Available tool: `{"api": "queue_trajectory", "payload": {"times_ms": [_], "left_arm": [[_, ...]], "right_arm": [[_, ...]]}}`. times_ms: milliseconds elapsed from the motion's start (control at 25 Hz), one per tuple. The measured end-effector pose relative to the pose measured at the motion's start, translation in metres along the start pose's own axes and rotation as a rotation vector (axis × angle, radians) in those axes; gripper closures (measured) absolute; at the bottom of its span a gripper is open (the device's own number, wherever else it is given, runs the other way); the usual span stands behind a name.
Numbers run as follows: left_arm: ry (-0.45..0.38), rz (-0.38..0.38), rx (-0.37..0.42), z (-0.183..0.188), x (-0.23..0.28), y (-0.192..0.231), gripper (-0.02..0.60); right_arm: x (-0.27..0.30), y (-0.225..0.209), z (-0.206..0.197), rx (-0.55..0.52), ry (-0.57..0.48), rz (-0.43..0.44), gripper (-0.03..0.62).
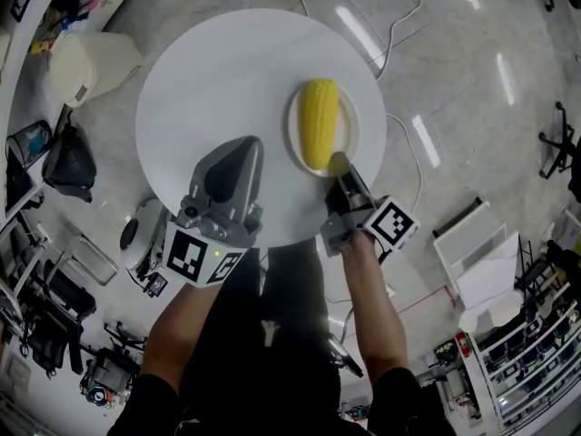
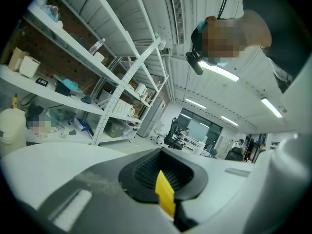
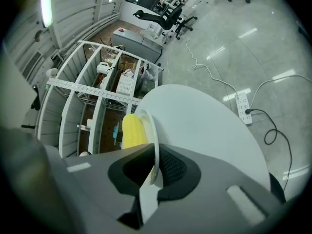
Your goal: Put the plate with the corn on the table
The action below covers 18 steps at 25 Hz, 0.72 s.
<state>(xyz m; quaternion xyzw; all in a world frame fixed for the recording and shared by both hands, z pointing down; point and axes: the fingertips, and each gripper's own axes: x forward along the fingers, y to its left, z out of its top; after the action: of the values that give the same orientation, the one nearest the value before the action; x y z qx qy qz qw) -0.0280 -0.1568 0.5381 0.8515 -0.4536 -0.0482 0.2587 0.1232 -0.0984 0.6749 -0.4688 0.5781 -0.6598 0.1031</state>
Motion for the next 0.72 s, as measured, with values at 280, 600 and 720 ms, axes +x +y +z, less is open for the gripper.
{"api": "queue_trajectory", "payload": {"times_ms": [280, 600, 720], "left_arm": [[-0.002, -0.005, -0.002, -0.0022, -0.0035, -0.0012, 0.58], [0.0, -0.009, -0.004, -0.0015, -0.0066, -0.0021, 0.58], [0.0, -0.009, -0.006, -0.002, -0.0062, -0.001, 0.58]], "right_arm": [[-0.0041, -0.0047, -0.0021, -0.033, -0.017, -0.091, 0.562], [-0.0059, 0.002, 0.0002, -0.121, -0.037, -0.137, 0.56], [-0.007, -0.0004, 0.0017, -0.172, -0.029, -0.182, 0.556]]}}
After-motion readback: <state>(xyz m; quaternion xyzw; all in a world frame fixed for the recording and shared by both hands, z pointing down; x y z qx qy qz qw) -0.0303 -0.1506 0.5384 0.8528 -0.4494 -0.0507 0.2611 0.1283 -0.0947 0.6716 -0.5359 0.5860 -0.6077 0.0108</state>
